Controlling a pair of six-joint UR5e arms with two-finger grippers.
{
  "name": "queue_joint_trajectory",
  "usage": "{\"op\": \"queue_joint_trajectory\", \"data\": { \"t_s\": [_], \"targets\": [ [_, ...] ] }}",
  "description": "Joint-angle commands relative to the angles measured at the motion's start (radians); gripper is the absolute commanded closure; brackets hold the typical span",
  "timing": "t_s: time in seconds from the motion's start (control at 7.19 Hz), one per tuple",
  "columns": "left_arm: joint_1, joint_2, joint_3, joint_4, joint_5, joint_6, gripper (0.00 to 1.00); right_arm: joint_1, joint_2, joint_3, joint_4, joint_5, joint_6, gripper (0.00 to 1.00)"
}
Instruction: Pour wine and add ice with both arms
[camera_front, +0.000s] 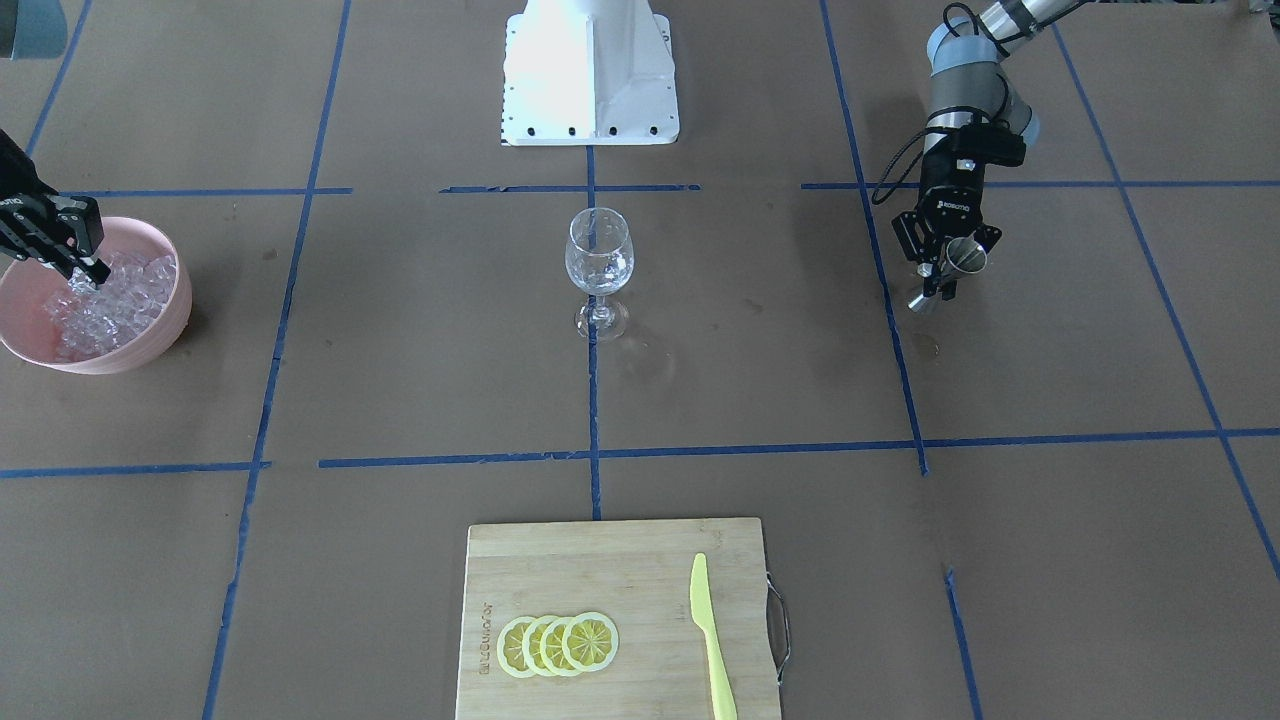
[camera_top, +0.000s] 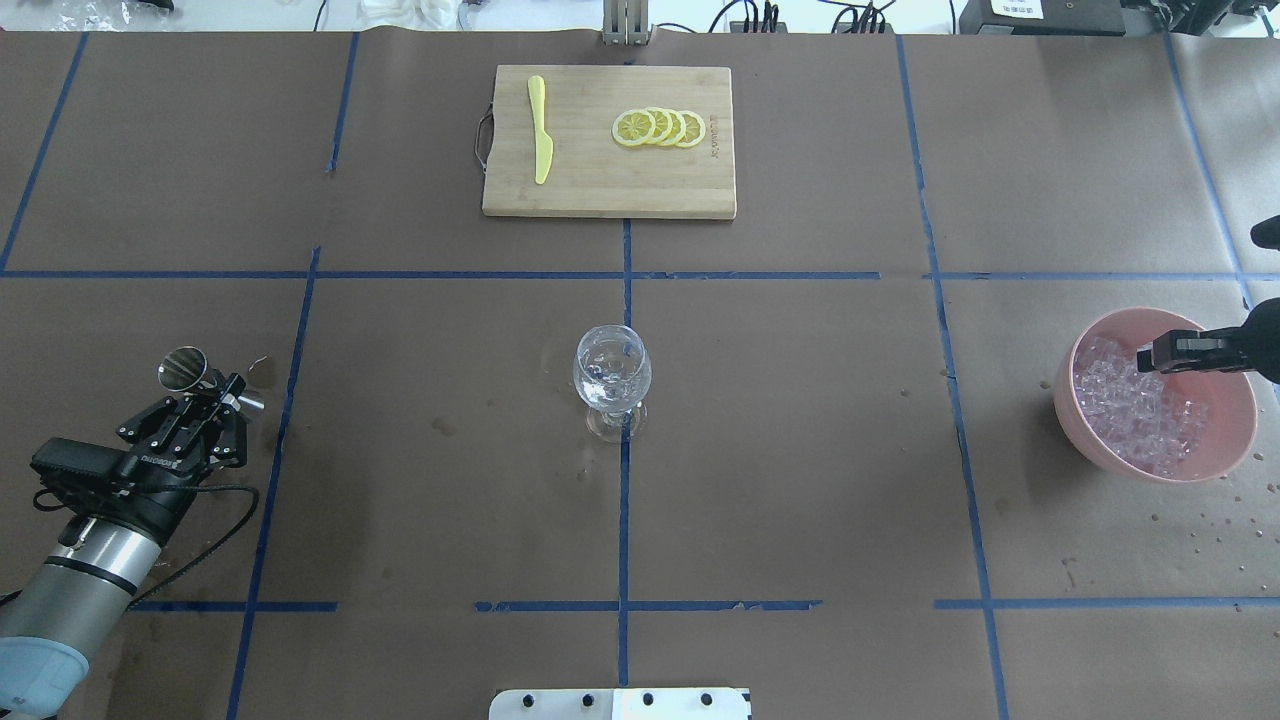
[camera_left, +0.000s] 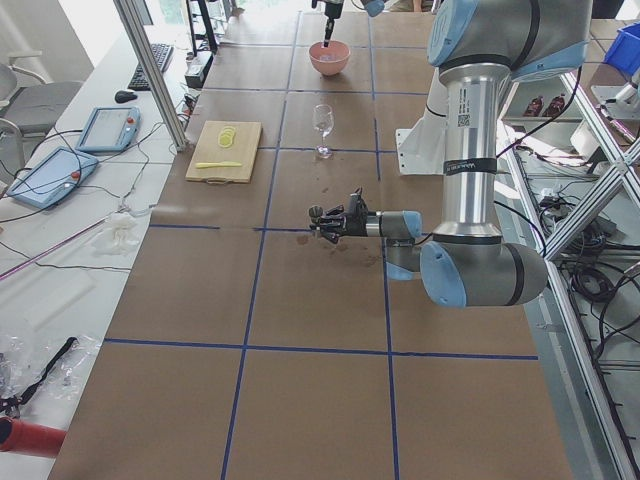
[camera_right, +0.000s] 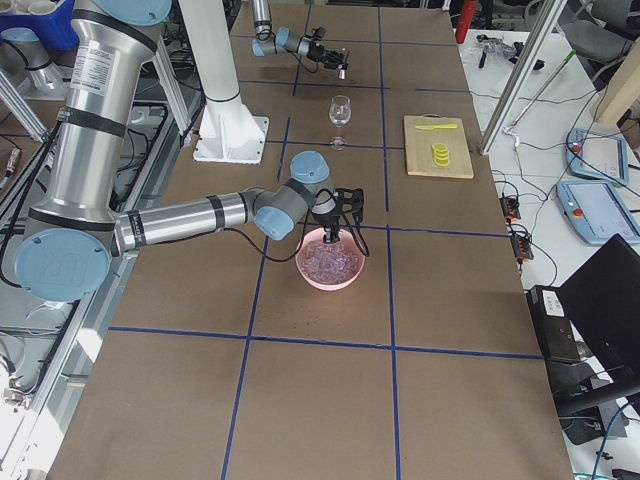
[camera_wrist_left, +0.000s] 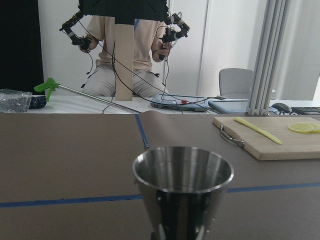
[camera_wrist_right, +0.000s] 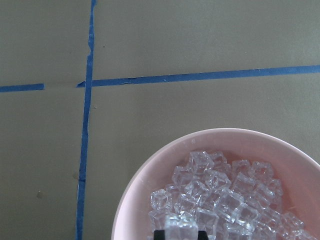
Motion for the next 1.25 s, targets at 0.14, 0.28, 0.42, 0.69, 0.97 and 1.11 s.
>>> {"op": "queue_joint_trajectory", "data": {
  "t_s": [0.14, 0.28, 0.42, 0.69, 0.97, 1.11],
  "targets": [
    [0.001, 0.000, 0.001, 0.034, -0.014, 0.001, 0.97, 0.000, 0.020, 0.023, 0.000, 0.003, 0.000, 1.00],
    [0.001, -0.002, 0.001, 0.034, -0.017, 0.001, 0.93, 0.030, 0.025, 0.037, 0.000, 0.041, 0.000, 1.00],
    [0.001, -0.002, -0.001, 0.034, -0.019, 0.001, 0.90, 0.088, 0.049, 0.040, -0.002, 0.084, 0.000, 1.00],
    [0.001, -0.002, -0.001, 0.036, -0.029, 0.001, 0.76, 0.124, 0.071, 0.058, 0.000, 0.100, 0.000, 1.00],
    [0.001, -0.002, -0.001, 0.034, -0.032, 0.001, 0.44, 0.129, 0.115, 0.089, -0.002, 0.101, 0.000, 1.00],
    [-0.001, 0.000, -0.001, 0.036, -0.040, 0.001, 0.34, 0.129, 0.139, 0.089, -0.002, 0.101, 0.000, 1.00]
  ]
}}
